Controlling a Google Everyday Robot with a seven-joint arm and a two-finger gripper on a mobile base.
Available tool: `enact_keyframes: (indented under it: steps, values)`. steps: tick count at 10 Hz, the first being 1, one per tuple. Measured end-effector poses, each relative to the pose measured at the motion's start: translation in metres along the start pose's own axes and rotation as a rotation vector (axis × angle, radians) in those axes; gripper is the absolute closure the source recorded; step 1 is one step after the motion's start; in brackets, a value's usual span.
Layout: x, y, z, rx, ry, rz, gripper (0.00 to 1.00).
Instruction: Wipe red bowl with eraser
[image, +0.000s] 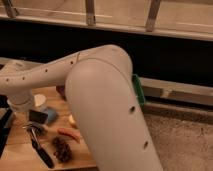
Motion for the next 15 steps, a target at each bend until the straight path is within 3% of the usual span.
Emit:
enact_keyframes:
  steps: [4,7,12,15]
  values:
    - [0.092,-0.056,-0.021,0.031,0.042,0.243,1.00]
    - [0.138,-0.087,-0.022,0.035,0.019,0.384,1.00]
    - [0.139,-0.087,-0.022,0.044,0.012,0.398,1.00]
    - [0.154,-0.111,-0.019,0.099,-0.015,0.504,1.00]
